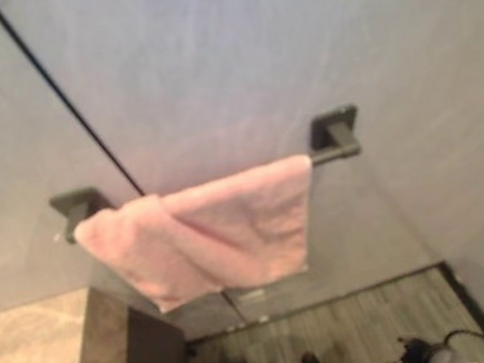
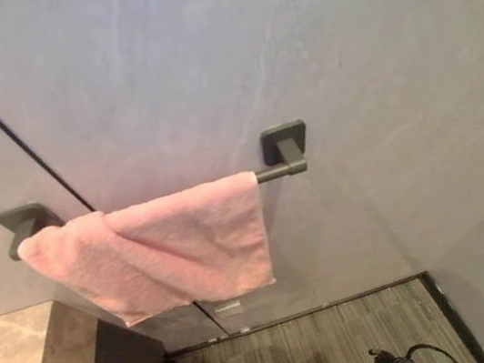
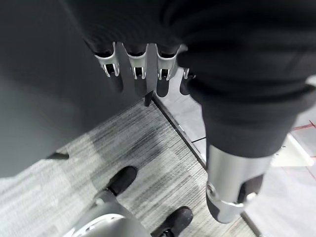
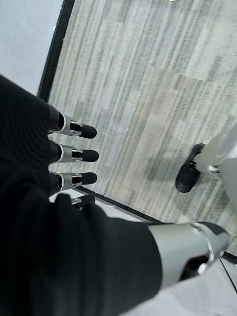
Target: Put brush and paste in cup on sink, flatten towel.
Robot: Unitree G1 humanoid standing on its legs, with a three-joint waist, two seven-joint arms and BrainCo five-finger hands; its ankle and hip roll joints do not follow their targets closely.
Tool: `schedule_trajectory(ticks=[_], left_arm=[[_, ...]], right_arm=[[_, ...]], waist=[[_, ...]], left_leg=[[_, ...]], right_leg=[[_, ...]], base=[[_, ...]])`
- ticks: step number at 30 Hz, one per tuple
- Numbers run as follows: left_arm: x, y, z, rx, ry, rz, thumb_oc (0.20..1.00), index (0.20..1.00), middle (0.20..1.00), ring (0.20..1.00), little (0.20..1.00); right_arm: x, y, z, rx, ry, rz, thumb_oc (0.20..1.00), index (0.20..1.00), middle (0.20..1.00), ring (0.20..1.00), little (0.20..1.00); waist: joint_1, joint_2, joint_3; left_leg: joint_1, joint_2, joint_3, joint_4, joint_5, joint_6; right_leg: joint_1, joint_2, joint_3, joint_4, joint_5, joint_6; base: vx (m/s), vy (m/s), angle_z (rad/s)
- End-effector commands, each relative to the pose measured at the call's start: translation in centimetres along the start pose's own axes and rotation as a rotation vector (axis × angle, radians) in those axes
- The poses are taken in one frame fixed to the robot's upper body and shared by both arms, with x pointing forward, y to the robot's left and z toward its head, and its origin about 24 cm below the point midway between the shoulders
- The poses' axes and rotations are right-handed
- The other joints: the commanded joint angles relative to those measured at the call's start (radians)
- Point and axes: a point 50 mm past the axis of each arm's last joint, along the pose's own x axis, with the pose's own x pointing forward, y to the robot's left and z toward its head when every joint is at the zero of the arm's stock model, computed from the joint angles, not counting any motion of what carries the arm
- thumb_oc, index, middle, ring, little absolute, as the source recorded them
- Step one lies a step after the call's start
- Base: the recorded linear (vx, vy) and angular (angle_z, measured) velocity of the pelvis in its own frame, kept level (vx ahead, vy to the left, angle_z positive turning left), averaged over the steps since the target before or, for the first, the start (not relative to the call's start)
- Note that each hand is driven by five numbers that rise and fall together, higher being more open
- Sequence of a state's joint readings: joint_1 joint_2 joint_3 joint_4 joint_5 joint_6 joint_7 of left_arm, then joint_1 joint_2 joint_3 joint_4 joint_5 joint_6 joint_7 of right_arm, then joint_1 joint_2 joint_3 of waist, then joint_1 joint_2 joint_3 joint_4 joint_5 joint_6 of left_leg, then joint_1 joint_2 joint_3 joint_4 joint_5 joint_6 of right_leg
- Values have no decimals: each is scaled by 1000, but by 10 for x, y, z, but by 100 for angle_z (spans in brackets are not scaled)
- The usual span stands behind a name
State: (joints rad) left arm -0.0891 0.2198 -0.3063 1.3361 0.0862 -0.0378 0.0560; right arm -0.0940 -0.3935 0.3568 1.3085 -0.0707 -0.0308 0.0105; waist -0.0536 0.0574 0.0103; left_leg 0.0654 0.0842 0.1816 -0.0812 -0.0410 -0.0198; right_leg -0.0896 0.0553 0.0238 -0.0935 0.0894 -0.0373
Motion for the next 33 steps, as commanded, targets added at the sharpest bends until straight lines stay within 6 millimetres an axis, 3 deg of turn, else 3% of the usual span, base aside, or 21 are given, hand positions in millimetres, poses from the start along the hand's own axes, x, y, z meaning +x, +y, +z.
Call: schedule_trajectory(ticks=[1, 3, 4, 5, 6, 7, 8, 10, 13, 23, 29, 31, 33], left_arm=[[-1, 24, -10, -34, 33, 61, 1000, 1000, 1000, 1000, 1000], [-1, 26, -12, -38, 37, 68, 1000, 1000, 1000, 1000, 1000], [-1, 33, -10, -40, 32, 87, 1000, 1000, 1000, 1000, 1000], [-1, 35, -9, -33, 29, 90, 1000, 1000, 1000, 1000, 1000], [-2, 37, -14, -45, 43, 96, 1000, 1000, 1000, 1000, 1000], [-2, 38, -17, -55, 50, 105, 1000, 1000, 1000, 1000, 1000], [-2, 37, -17, -63, 49, 101, 1000, 1000, 1000, 1000, 1000], [-4, 35, -28, -77, 81, 91, 1000, 1000, 1000, 1000, 1000], [-5, 30, -36, -101, 106, 82, 1000, 1000, 1000, 1000, 1000], [-6, 26, -39, -81, 99, 61, 1000, 1000, 1000, 1000, 1000], [-2, 32, -16, 45, 19, 72, 1000, 1000, 1000, 1000, 1000], [-2, 37, -11, 31, 3, 90, 1000, 1000, 1000, 1000, 1000], [-2, 36, -14, 19, 15, 91, 1000, 1000, 1000, 1000, 1000]], right_arm=[[-1, 4, -8, -4, 23, 14, 1000, 1000, 1000, 1000, 1000], [-1, 5, -11, 6, 28, 17, 1000, 1000, 1000, 1000, 1000], [-2, 9, -18, 38, 38, 23, 1000, 1000, 1000, 1000, 1000], [-3, 10, -21, 56, 44, 24, 1000, 1000, 1000, 1000, 1000], [-3, 12, -22, 54, 51, 31, 1000, 1000, 1000, 1000, 1000], [-3, 13, -23, 37, 53, 38, 1000, 1000, 1000, 1000, 1000], [-3, 14, -22, 27, 45, 42, 1000, 1000, 1000, 1000, 1000], [-5, 20, -29, 26, 67, 64, 1000, 1000, 1000, 1000, 1000], [-5, 20, -29, 76, 62, 56, 1000, 1000, 1000, 1000, 1000], [-5, 42, -24, 64, 45, 124, 1000, 1000, 1000, 1000, 1000], [-2, 35, -4, 35, -20, 109, 1000, 1000, 1000, 1000, 1000], [-1, 35, 7, 33, -51, 110, 1000, 1000, 1000, 1000, 1000], [-1, 38, 7, 35, -51, 117, 1000, 1000, 1000, 1000, 1000]], waist=[[-20, -97, 11], [-30, -104, 18], [-52, -120, 27], [-68, -124, 21], [-54, -125, 21], [-33, -127, 29], [-35, -123, 26], [-44, -120, 6], [-36, -116, 7], [-24, -110, 23], [-25, -102, 55], [-24, -100, 67], [-10, -99, 66]], left_leg=[[-17, 34, 3, -6, 47, -46], [-19, 39, 12, -6, 64, -54], [-41, 47, 92, -6, 99, -51], [-50, 32, 157, -6, 71, -33], [-58, -7, 98, 9, 24, -7], [-80, -53, -44, 35, 0, 11], [-86, -68, -92, 19, -6, 17], [-73, -73, -96, -6, -18, 27], [-70, -104, -167, -6, -27, 47], [-53, -127, -148, 5, -52, 76], [-143, -152, -93, 51, -72, 114], [-167, -145, -89, 75, -74, 122], [-164, -142, -83, 91, -84, 123]], right_leg=[[103, -33, -7, 6, -191, 20], [112, -31, -23, 6, -190, 12], [107, -32, -49, 16, -193, 2], [99, -39, -62, 21, -200, 12], [92, -34, -49, 21, -198, 24], [88, -26, -28, 14, -184, 29], [85, -27, -33, 7, -176, 32], [85, -25, -26, 6, -170, 39], [88, -25, -4, 6, -172, 44], [90, -39, 50, 6, -161, 60], [-21, -49, 163, 6, -73, 123], [-54, -33, 205, 60, -87, 128], [-36, -32, 147, 119, -153, 99]], base=[[16, -157, 7], [-9, -120, 14], [-30, -80, 28], [-15, -63, 61], [7, 31, 121], [2, 31, 108], [17, 28, 33], [72, 51, -68], [59, 93, -28], [26, 139, -27], [-125, 212, -35], [-114, 53, -73], [-12, -42, -23]])
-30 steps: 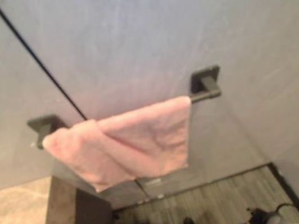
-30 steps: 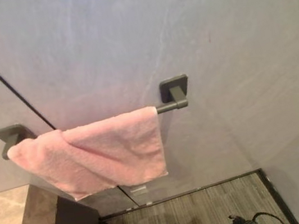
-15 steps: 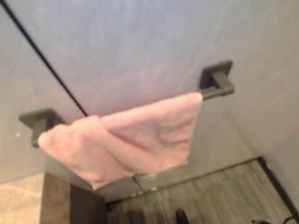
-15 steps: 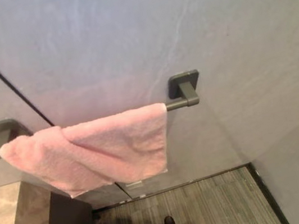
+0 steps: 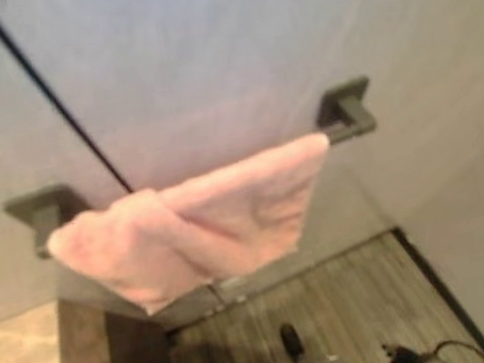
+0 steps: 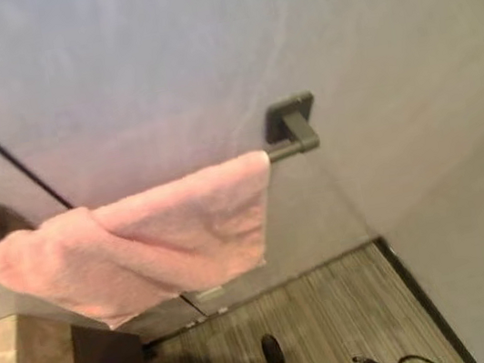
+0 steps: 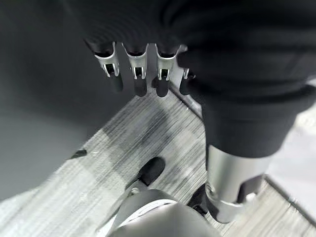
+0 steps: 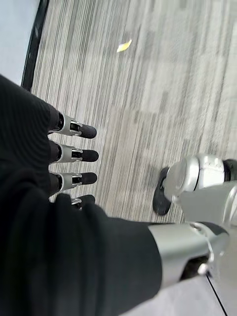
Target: Put brush and paste in cup on sink, flatten towel.
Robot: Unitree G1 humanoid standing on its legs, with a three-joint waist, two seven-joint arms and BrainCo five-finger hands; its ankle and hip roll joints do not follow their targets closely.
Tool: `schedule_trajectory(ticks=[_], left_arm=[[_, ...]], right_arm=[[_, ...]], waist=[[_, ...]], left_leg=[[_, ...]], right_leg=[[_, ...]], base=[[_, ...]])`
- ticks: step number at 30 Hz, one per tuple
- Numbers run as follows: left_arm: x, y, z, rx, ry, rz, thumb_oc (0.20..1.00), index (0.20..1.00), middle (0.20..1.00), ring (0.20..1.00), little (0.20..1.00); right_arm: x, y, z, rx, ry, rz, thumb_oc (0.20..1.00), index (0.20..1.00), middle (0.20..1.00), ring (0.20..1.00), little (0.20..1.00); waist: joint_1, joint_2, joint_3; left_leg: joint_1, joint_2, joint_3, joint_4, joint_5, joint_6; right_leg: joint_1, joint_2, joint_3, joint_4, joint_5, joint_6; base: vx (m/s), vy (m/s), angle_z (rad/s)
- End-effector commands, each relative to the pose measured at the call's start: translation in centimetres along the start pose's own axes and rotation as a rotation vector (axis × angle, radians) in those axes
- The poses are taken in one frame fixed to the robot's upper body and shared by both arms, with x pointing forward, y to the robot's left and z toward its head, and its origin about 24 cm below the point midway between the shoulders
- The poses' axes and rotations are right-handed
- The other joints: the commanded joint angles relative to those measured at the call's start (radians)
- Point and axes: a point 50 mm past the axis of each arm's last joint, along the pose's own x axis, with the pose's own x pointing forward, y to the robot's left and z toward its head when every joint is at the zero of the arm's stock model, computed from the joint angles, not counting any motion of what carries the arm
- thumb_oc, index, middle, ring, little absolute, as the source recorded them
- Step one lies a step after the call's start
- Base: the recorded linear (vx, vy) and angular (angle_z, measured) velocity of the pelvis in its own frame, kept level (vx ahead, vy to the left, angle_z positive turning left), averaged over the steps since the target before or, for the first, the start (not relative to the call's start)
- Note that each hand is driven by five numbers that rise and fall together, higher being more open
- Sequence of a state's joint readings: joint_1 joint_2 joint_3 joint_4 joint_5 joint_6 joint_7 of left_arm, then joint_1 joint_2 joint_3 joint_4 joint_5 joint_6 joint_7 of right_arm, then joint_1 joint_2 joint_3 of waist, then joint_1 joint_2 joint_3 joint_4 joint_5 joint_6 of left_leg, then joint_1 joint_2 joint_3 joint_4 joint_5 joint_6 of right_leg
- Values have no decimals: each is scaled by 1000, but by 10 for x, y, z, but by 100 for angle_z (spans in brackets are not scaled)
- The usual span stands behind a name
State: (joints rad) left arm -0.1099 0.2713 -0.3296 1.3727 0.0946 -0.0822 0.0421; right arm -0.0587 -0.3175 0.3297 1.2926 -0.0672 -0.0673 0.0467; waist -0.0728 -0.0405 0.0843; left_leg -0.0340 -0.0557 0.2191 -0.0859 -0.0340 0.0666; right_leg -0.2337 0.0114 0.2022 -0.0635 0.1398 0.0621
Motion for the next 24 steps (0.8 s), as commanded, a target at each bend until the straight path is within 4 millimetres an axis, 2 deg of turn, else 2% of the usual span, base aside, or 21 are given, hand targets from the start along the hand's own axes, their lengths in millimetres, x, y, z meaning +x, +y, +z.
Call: schedule_trajectory(ticks=[1, 4, 6, 7, 17, 24], left_arm=[[-2, 13, -15, -31, 38, 54, 1000, 1000, 1000, 1000, 1000], [-4, 10, -25, -107, 74, 54, 1000, 1000, 1000, 1000, 1000], [-5, 9, -33, -164, 103, 60, 1000, 1000, 1000, 1000, 1000], [-6, 9, -36, -194, 114, 66, 1000, 1000, 1000, 1000, 1000], [-6, -2, -34, -264, 114, 47, 1000, 1000, 1000, 1000, 1000], [-7, -16, -35, -435, 122, 19, 1000, 1000, 1000, 1000, 1000]], right_arm=[[0, 5, 0, -18, -1, 17, 1000, 1000, 1000, 1000, 1000], [0, 9, -3, -13, 6, 33, 1000, 1000, 1000, 1000, 1000], [-1, 11, -7, -5, 13, 35, 1000, 1000, 1000, 1000, 1000], [-1, 9, -7, 2, 7, 30, 1000, 1000, 1000, 1000, 1000], [-2, 1, -13, 6, 27, -4, 1000, 1000, 1000, 1000, 1000], [-3, 7, -19, 8, 52, 7, 1000, 1000, 1000, 1000, 1000]], waist=[[15, -3, -13], [27, -17, -25], [30, -24, -34], [27, -27, -41], [15, -28, -51], [14, -18, -65]], left_leg=[[-61, -5, -124, 93, -94, 34], [-36, -2, -127, 79, -80, 21], [-18, 6, -141, 68, -67, 8], [4, 13, -151, 34, -44, -6], [28, 40, -168, -1, -4, -42], [31, 47, -171, -1, -1, -53]], right_leg=[[126, 16, -53, 98, -226, -9], [163, 21, -70, 54, -207, -15], [184, 30, -75, 42, -216, -29], [200, 38, -89, 28, -222, -41], [240, 49, -139, -15, -228, -66], [257, 46, -164, -24, -230, -70]], base=[[12, -158, -32], [3, -154, -20], [19, -280, 13], [18, -254, 31], [-20, -149, 20], [-3, -19, 10]])
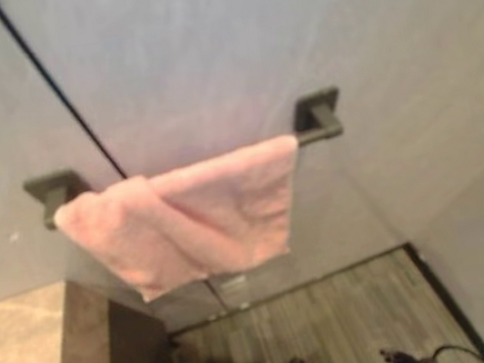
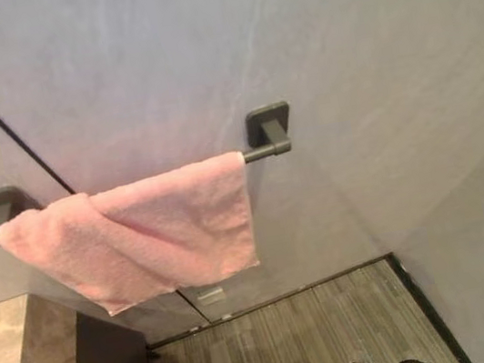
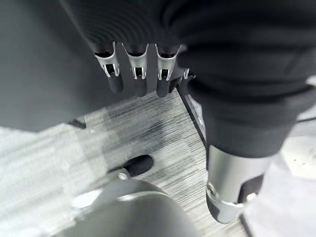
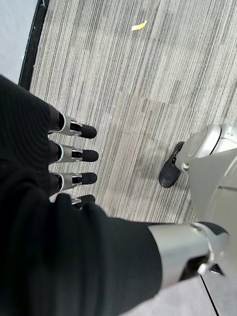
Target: Put brush and paste in cup on sink, flatten towel.
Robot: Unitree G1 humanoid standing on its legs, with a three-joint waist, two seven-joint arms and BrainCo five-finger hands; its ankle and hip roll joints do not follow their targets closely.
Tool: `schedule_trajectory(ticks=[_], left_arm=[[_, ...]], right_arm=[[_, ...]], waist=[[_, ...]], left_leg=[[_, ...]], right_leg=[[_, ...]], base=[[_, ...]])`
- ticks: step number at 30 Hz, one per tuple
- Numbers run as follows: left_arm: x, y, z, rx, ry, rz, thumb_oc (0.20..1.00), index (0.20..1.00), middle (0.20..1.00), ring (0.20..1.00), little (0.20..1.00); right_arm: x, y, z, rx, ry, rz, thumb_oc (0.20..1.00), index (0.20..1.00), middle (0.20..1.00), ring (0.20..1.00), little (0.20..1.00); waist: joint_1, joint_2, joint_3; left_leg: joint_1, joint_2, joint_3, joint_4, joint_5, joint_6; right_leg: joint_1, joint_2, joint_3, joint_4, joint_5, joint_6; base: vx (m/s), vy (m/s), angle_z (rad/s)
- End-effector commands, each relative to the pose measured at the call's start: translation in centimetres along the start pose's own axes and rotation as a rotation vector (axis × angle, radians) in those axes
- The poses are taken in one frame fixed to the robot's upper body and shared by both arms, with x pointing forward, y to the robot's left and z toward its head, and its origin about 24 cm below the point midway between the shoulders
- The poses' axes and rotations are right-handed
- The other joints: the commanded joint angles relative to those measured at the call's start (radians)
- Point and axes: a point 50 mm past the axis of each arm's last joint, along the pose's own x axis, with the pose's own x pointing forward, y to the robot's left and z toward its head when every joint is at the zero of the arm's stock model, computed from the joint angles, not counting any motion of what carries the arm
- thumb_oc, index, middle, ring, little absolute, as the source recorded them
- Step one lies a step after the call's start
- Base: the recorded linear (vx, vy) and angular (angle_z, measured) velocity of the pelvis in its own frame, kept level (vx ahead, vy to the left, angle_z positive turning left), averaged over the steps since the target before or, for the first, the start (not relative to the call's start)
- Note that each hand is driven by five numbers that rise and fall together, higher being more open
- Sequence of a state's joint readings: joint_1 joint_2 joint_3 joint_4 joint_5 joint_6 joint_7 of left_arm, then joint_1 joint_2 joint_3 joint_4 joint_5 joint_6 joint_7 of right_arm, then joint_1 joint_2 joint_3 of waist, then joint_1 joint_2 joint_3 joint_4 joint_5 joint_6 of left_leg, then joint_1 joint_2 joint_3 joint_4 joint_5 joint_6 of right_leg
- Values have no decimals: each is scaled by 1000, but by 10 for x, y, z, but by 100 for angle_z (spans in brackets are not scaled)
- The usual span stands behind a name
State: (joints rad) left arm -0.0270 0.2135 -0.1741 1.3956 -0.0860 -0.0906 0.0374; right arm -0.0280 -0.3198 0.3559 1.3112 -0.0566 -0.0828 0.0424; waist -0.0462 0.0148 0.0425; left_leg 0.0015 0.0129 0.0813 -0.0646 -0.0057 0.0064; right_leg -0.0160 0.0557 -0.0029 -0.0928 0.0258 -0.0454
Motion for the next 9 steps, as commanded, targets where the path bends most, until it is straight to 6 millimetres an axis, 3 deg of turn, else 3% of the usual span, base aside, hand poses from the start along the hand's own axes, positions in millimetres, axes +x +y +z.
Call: schedule_trajectory(ticks=[1, 9], left_arm=[[0, 12, -3, -98, 22, 38, 1000, 1000, 1000, 1000, 1000], [0, 5, -1, -116, 10, 13, 1000, 1000, 1000, 1000, 1000]], right_arm=[[0, 1, -3, 14, 16, -5, 1000, 1000, 1000, 1000, 1000], [0, 1, -1, 3, 14, 0, 1000, 1000, 1000, 1000, 1000]], waist=[[-13, -73, -24], [-16, -62, -29]], left_leg=[[-2, -22, -32, -23, -31, 8], [4, -27, -35, -23, -39, 10]], right_leg=[[41, 1, 40, 6, -117, 37], [46, -7, 33, 6, -114, 45]], base=[[9, 23, 9], [3, 44, 2]])
